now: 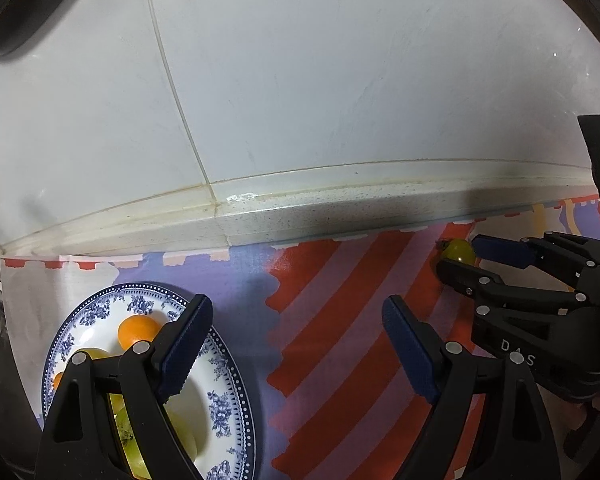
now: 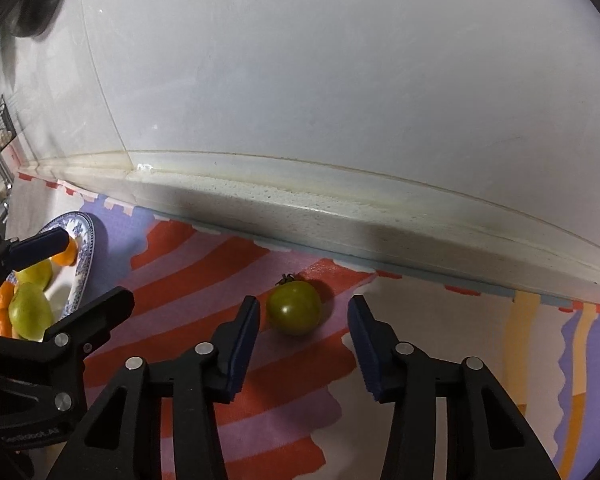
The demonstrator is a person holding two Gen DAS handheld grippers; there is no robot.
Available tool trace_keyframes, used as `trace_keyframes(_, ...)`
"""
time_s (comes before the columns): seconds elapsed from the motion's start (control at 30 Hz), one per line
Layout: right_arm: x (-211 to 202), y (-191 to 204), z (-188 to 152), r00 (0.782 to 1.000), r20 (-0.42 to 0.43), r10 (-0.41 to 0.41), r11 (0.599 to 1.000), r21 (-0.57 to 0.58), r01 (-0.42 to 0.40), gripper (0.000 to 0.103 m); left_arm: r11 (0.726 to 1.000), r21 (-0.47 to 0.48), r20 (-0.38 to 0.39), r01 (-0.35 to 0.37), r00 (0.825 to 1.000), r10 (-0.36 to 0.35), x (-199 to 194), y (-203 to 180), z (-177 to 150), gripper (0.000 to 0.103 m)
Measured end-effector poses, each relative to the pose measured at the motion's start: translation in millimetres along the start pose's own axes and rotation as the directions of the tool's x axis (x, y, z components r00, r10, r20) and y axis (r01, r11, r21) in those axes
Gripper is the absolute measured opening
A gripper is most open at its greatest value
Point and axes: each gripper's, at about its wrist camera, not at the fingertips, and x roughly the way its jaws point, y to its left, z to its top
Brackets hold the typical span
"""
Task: Organize fruits
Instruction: 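Grasp the small green citrus with the right gripper and lift it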
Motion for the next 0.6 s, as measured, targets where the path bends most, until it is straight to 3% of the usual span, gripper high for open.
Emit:
trace_keyframes(0.17,3,2,-2,1.0,-0.009,0.004,1.0,-0.012,-0.004,0.03,1.0,-0.001,-0.001,-0.001,1.0,0.001,-1,0,0,0.087)
trace_keyframes(0.6,-38,10,-10,0.999,0.048,0.013,1.0,-0.015,-0.012,0.03,1.0,-0.016,0.054,0.012,0.998,-0.011,-31,5,-7,0.087)
